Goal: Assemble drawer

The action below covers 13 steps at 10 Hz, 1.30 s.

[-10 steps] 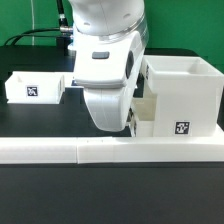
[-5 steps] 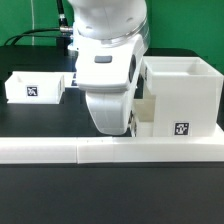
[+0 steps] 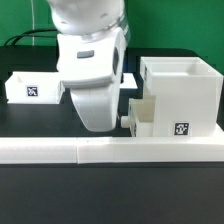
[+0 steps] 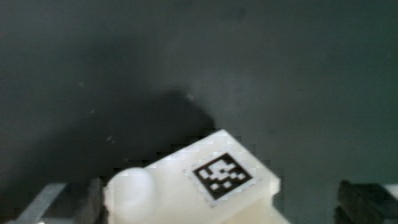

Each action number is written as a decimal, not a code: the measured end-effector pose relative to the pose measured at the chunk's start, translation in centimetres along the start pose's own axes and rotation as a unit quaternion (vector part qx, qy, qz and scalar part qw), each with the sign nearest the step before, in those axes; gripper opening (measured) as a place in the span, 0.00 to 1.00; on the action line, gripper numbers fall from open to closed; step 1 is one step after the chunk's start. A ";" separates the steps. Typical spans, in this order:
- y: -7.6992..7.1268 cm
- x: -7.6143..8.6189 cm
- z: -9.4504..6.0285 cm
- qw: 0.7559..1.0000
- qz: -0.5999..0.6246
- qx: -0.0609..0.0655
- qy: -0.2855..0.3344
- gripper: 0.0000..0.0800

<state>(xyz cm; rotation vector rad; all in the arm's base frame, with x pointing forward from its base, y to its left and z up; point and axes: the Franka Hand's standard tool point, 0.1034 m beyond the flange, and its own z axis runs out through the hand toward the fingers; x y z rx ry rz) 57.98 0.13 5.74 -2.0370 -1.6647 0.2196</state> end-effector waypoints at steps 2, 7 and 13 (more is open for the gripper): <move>-1.3 -0.6 -0.3 1.000 -0.008 -0.005 -0.001 0.81; -0.9 -1.2 -0.1 0.999 -0.030 -0.016 0.011 0.81; -0.4 -3.5 0.1 0.998 -0.008 -0.030 0.063 0.81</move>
Offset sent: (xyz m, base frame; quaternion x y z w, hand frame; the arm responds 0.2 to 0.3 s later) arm 0.0000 0.0000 0.0000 0.0000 0.0000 0.0000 1.0000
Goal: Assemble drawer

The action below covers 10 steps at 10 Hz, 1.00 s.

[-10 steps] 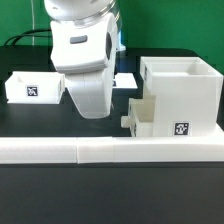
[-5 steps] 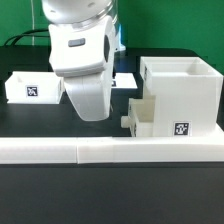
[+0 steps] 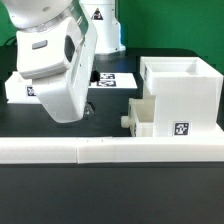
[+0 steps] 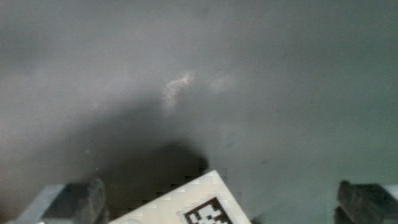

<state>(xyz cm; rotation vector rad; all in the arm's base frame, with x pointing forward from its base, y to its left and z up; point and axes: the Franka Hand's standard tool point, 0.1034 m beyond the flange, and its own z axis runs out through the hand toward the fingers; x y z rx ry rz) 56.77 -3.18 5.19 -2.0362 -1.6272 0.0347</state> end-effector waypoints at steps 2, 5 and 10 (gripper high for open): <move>0.5 1.0 0.5 1.000 0.009 0.002 0.002 0.81; 0.3 3.1 1.4 1.000 0.015 0.009 0.002 0.81; 0.2 5.8 3.2 0.999 0.033 0.015 -0.004 0.81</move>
Offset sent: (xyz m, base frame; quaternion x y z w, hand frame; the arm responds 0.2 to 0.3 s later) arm 0.0089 0.0321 0.0005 0.0124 0.0079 0.0125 0.9998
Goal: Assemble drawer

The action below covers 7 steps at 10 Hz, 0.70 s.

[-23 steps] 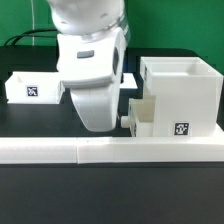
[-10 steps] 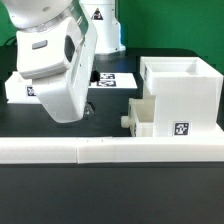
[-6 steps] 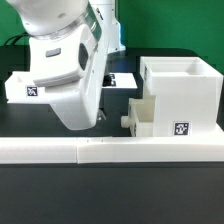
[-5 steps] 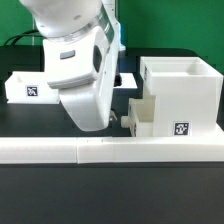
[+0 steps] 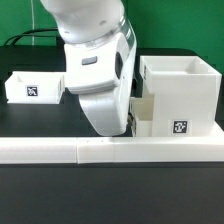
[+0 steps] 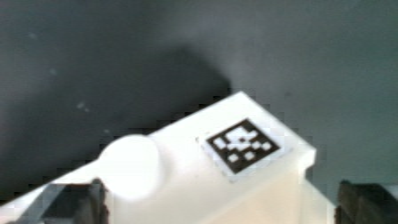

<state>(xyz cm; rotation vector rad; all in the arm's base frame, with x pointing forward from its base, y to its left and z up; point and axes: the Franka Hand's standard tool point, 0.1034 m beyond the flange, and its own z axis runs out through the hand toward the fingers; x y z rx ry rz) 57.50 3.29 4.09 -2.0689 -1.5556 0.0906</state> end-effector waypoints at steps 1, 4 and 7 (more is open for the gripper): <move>-0.1 0.3 0.2 1.000 0.002 0.001 -0.002 0.81; 0.2 -0.7 -0.1 1.000 -0.017 0.000 -0.001 0.81; 0.4 -3.8 -1.1 1.000 -0.024 0.001 0.007 0.81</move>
Offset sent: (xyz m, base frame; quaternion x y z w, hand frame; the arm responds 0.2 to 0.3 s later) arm 0.0016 -0.0277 -0.0011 0.0020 0.0208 -0.0441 0.9988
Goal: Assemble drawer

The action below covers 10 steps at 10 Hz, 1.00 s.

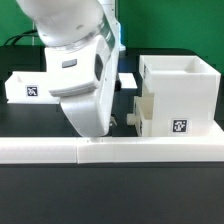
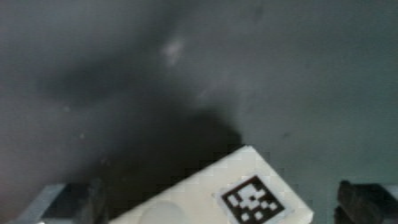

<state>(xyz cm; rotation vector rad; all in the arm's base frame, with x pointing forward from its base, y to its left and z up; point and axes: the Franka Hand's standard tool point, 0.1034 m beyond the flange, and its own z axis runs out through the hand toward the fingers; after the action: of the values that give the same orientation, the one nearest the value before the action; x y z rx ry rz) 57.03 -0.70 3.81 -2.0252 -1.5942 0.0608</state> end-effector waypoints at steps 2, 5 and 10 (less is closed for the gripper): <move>0.0 -1.2 -0.5 1.000 0.005 -0.001 0.002 0.81; -0.8 -1.1 0.0 1.000 0.011 0.004 0.000 0.81; -1.6 1.3 2.2 0.999 0.030 0.016 -0.007 0.81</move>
Offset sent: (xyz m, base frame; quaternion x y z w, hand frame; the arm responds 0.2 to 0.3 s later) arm -0.0244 -0.0046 0.0061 0.0160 -0.0338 0.0237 0.9990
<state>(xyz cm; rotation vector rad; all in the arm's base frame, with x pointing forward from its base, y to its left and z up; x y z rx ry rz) 55.17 1.53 3.07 -2.0525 -1.5305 0.1223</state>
